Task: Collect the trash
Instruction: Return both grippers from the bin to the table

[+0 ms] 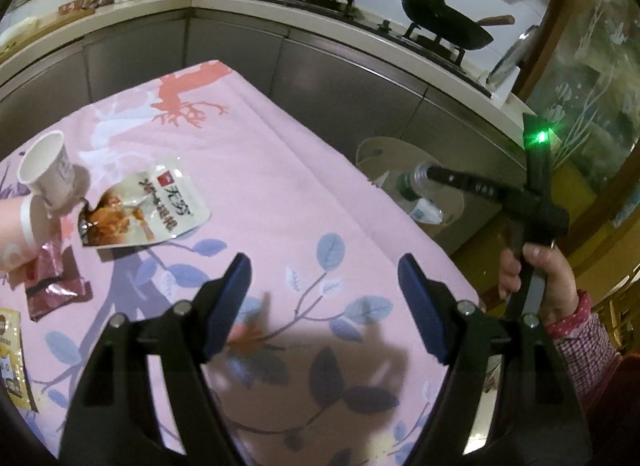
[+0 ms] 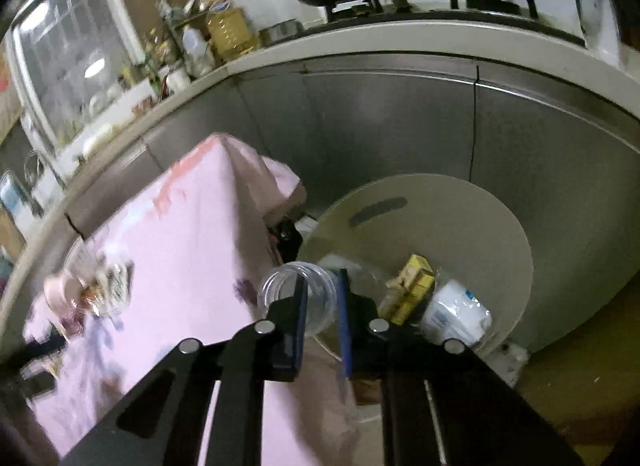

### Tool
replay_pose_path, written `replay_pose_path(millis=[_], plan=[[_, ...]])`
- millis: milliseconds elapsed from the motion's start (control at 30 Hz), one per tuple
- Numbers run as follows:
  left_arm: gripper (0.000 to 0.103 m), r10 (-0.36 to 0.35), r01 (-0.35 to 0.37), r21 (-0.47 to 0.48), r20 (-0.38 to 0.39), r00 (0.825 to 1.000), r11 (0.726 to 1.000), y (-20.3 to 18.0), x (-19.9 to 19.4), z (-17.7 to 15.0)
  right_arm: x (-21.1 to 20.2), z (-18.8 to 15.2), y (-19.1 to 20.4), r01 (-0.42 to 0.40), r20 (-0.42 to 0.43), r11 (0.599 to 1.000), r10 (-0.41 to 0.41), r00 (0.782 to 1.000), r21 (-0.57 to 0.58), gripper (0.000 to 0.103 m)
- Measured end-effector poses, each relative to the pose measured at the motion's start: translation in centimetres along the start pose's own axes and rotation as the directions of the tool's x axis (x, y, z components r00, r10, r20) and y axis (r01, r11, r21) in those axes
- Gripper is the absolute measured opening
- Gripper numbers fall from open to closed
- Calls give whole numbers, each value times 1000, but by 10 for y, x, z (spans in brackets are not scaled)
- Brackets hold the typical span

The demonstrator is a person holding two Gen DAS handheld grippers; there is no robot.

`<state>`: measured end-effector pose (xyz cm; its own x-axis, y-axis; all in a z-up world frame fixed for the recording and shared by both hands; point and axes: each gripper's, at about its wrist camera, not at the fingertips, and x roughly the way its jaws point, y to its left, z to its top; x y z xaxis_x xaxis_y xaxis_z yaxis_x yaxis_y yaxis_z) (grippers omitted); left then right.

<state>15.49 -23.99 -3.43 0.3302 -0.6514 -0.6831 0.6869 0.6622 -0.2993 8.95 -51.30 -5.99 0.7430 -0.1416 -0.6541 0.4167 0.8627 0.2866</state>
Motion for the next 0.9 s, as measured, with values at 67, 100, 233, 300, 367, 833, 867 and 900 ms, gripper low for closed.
replay_pose_path(millis=[67, 100, 233, 300, 367, 833, 867, 900], plan=[[73, 1, -1, -11, -3, 1000, 1000, 2, -1, -1, 7, 9, 0, -17, -24, 999, 18, 1000, 39, 12], [73, 4, -4, -15, -2, 1000, 1000, 3, -2, -1, 13, 13, -1, -18, -30, 998, 19, 999, 57, 13], [73, 21, -20, -22, 37, 999, 1000, 10, -21, -3, 23, 25, -2, 2, -52, 997, 3, 999, 80, 15], [73, 39, -38, -28, 60, 997, 999, 16, -34, -6, 16, 28, 2, -7, -26, 997, 9, 1000, 76, 15], [73, 64, -60, -48, 84, 994, 997, 29, -52, -9, 5, 32, 8, -12, 10, 998, 11, 1000, 61, 16], [73, 366, -301, -330, 155, 918, 895, 148, -178, -77, -17, 17, 113, -282, 8, 957, 283, 959, -75, 55], [73, 381, -311, -348, 155, 911, 885, 155, -185, -83, -13, 14, 123, -299, -10, 951, 299, 954, -79, 55], [73, 399, -323, -367, 154, 904, 872, 163, -193, -91, -9, 10, 132, -313, -30, 946, 312, 950, -81, 55]])
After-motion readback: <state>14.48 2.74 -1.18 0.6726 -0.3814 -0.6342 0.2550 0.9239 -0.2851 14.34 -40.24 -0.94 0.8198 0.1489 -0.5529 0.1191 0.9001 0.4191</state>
